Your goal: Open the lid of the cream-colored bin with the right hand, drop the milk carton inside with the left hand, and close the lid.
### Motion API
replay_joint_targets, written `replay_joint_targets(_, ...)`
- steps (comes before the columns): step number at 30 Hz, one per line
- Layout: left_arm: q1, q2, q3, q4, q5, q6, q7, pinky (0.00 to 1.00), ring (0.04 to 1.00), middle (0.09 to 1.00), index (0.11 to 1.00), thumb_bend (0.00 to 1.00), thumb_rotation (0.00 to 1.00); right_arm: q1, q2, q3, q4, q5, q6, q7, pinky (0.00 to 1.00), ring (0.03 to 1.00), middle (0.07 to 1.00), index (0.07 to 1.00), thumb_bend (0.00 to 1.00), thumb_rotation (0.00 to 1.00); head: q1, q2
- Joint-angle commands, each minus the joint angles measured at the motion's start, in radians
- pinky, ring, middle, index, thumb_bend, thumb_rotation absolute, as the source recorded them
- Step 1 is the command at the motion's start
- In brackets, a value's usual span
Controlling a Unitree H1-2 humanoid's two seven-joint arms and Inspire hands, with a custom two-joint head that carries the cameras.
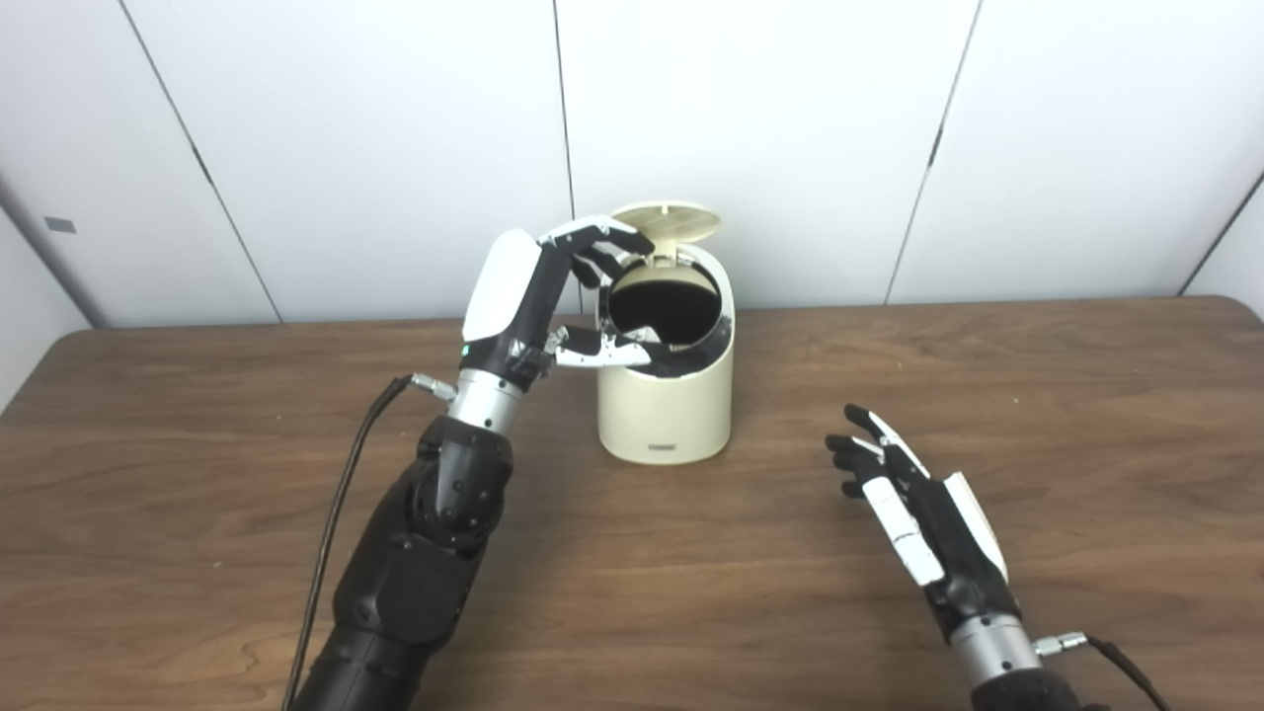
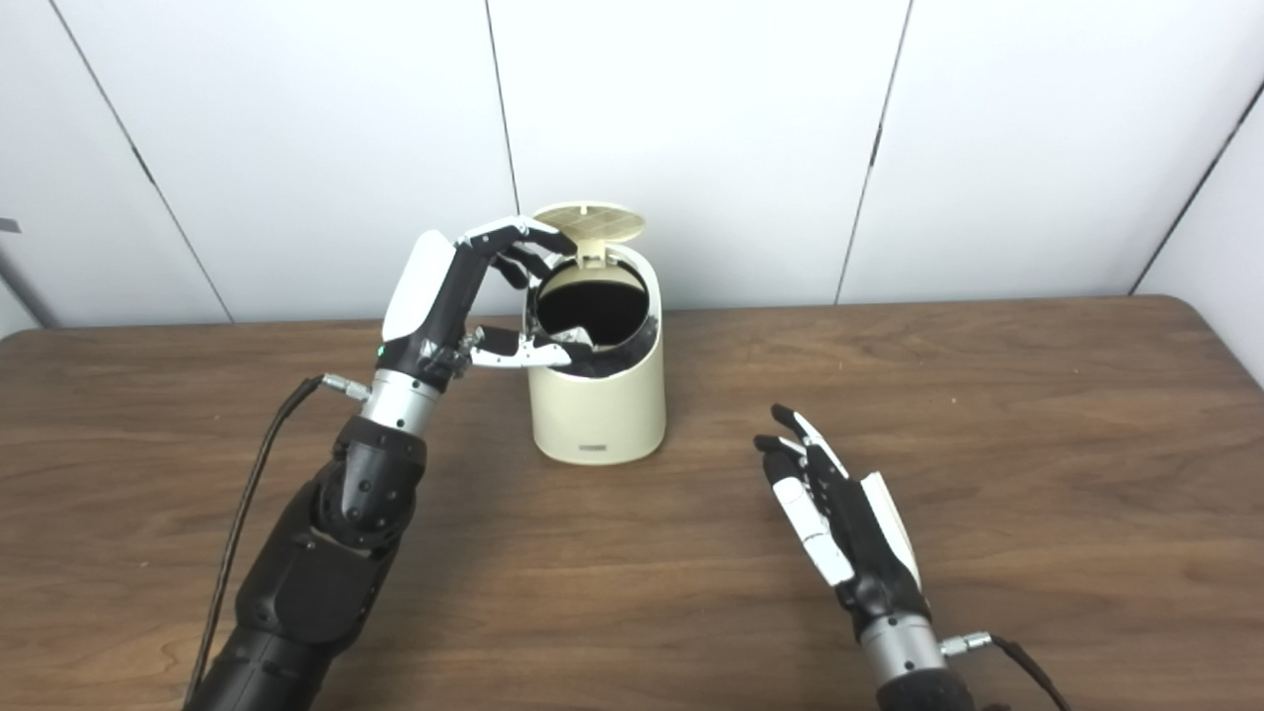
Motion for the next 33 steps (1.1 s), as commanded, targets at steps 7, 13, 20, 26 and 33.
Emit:
replay_joint_targets(7,-0.004,-0.015,0.023,-0.105,-0.031,-0.046,0.032,0.44,0.503,0.591,0.498,0.53,0.07,-0.021,0.002,-0.013,-0.023,0.016,-0.038,-0.015,0.77,0.849,0.839,0.913,0.51,1.00,-0.006,0.000)
replay_joint_targets(13,0.061,-0.004,0.055,-0.280,-0.161,0.087,-0.101,0.44,0.535,0.625,0.496,0.51,0.08,-0.027,0.001,-0.028,-0.015,0.047,-0.053,-0.012,0.79,0.853,0.847,0.914,0.52,1.00,0.006,0.001)
replay_joint_targets(20,0.138,0.001,0.100,-0.425,-0.231,0.176,-0.160,0.50,0.611,0.689,0.681,0.71,0.51,-0.074,-0.021,-0.041,0.011,0.072,-0.056,-0.004,0.83,0.873,0.853,0.920,0.59,1.00,0.009,-0.002)
replay_joint_targets(26,0.227,-0.035,0.163,-0.506,-0.346,0.299,-0.179,0.57,0.644,0.688,0.705,0.49,0.56,-0.190,-0.056,-0.049,0.056,0.086,-0.112,0.005,0.82,0.883,0.876,0.919,0.63,1.00,0.012,-0.006)
replay_joint_targets(33,0.336,-0.007,0.159,-0.548,-0.380,0.441,-0.240,0.78,0.825,0.850,0.898,0.51,0.90,-0.329,-0.084,-0.008,0.058,-0.005,-0.081,0.003,0.79,0.937,0.989,0.951,0.55,1.00,0.011,-0.008)
